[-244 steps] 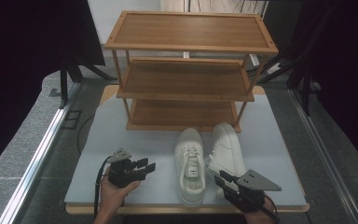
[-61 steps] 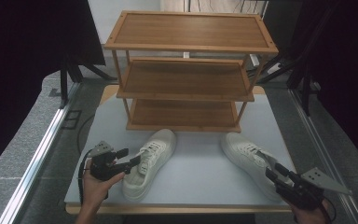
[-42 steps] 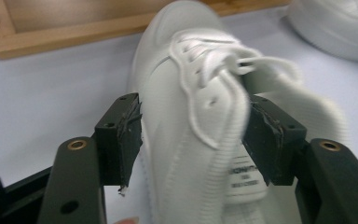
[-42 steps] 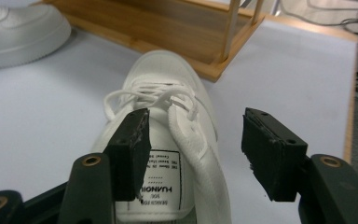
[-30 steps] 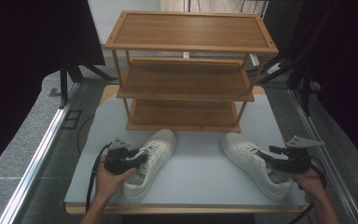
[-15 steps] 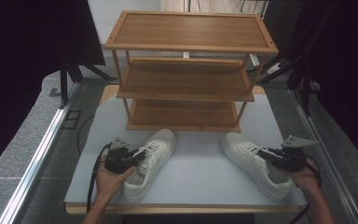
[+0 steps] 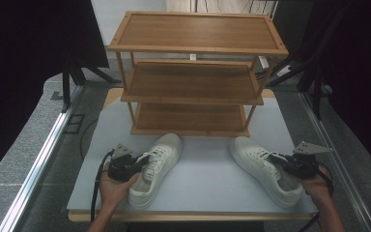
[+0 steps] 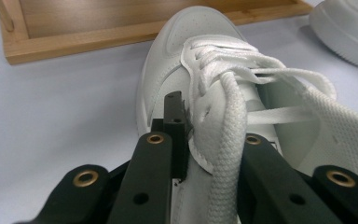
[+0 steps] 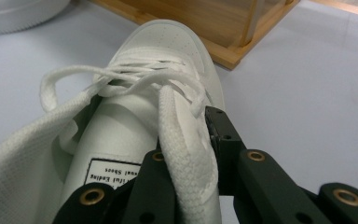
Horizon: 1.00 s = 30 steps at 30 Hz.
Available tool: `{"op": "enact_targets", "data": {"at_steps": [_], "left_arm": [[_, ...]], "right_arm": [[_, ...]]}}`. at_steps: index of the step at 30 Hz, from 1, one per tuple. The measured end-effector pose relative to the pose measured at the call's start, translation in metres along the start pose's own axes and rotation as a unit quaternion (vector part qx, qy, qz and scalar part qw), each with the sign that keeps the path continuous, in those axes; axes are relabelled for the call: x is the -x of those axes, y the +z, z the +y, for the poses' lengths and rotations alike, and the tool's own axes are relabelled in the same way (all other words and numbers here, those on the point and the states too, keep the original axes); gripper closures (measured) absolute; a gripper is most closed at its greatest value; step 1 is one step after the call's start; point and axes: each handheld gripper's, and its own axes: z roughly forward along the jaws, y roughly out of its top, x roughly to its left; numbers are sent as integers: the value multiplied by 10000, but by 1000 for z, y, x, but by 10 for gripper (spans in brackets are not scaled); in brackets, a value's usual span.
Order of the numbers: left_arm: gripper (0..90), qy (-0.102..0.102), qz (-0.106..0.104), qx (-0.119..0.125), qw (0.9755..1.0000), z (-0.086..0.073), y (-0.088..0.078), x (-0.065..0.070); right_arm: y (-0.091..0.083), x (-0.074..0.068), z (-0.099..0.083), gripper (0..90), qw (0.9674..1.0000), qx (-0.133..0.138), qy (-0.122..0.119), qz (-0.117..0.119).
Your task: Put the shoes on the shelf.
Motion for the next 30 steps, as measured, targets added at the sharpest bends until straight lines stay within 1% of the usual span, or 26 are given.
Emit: {"op": "enact_targets", "data": {"at_steps": [2, 3, 4, 5, 6, 7, 8, 9, 11, 12, 13, 15, 16, 17, 18, 21, 22, 23, 24, 25, 28, 29, 30], "left_arm": [[810, -73, -139, 110, 9998, 1, -3, -1], [810, -179, -329, 258, 9990, 2, -8, -2], [810, -179, -329, 258, 9990, 2, -8, -2], [811, -242, -429, 345, 9982, 3, -11, -3], [811, -315, -537, 418, 9972, 4, -13, -3], [811, -369, -617, 481, 9963, 5, -16, -3], [811, -442, -729, 565, 9948, 6, -19, -3], [811, -488, -800, 611, 9937, 7, -21, -3], [810, -589, -947, 707, 9912, 10, -26, -2], [809, -636, -1003, 779, 9899, 11, -28, -2], [809, -682, -1060, 838, 9885, 12, -30, -2], [810, -740, -1142, 961, 9860, 14, -33, -1], [810, -750, -1155, 1000, 9854, 15, -35, 0], [810, -756, -1165, 1057, 9847, 16, -36, 1], [810, -761, -1183, 1100, 9839, 18, -38, 2], [810, -803, -1242, 1230, 9813, 23, -43, 3], [810, -815, -1256, 1269, 9805, 25, -44, 4], [810, -825, -1271, 1349, 9792, 29, -46, 6], [810, -825, -1271, 1349, 9792, 29, -46, 6], [810, -816, -1272, 1381, 9788, 31, -47, 7], [811, -799, -1341, 1468, 9768, 40, -49, 13], [811, -799, -1341, 1468, 9768, 40, -49, 13], [811, -794, -1362, 1467, 9765, 42, -49, 14]], "right_arm": [[-2, -2, -1, 815, 9999, 41, 82, 58], [-4, -4, -2, 816, 9997, 132, 163, 116], [-4, -4, -2, 816, 9997, 132, 163, 116], [-6, -7, -3, 816, 9993, 238, 255, 150], [-6, -7, -3, 816, 9993, 238, 255, 150], [-8, -9, -3, 815, 9989, 305, 322, 152], [-9, -10, -3, 815, 9984, 375, 395, 153], [-11, -11, -3, 815, 9974, 477, 522, 152], [-13, -13, -2, 815, 9955, 624, 697, 163], [-15, -16, 0, 815, 9928, 799, 873, 186], [-15, -16, 0, 815, 9928, 799, 873, 186], [-18, -19, 3, 815, 9897, 951, 1047, 232], [-19, -21, 4, 815, 9876, 1052, 1131, 266], [-21, -24, 6, 816, 9843, 1185, 1272, 315], [-21, -24, 6, 816, 9843, 1185, 1272, 315], [-24, -30, 10, 815, 9791, 1365, 1467, 357], [-26, -34, 13, 815, 9768, 1472, 1516, 359], [-27, -36, 15, 815, 9760, 1511, 1524, 365], [-27, -36, 15, 815, 9760, 1511, 1524, 365], [-28, -38, 17, 815, 9753, 1547, 1532, 369], [-32, -47, 26, 818, 9719, 1713, 1573, 375], [-32, -47, 26, 818, 9719, 1713, 1573, 375], [-35, -51, 32, 819, 9701, 1807, 1576, 385]]}}
